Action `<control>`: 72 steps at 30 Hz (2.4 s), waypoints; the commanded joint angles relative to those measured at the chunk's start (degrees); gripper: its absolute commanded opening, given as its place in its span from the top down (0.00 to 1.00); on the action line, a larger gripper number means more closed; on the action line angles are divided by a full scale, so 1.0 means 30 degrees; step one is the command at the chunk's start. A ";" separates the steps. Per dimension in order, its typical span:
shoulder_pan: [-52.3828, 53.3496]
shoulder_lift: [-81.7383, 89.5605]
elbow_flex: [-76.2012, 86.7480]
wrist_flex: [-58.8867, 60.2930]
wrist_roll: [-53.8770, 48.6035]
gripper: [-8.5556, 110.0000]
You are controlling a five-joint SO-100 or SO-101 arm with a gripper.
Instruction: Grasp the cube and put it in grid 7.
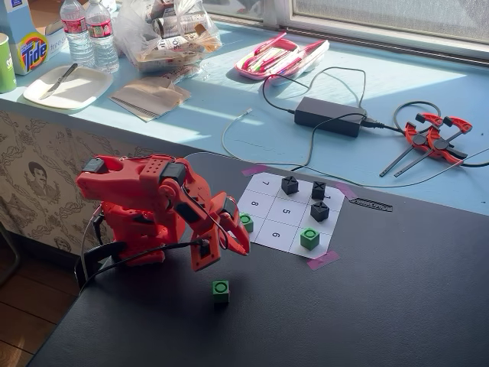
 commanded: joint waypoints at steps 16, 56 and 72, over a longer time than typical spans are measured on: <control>-0.0146 0.0117 0.1113 -0.0322 -0.0146 0.92; -0.1084 0.0205 0.1172 -0.0703 -0.0205 0.93; 0.1611 -0.8467 -1.3389 0.6357 -0.8291 0.93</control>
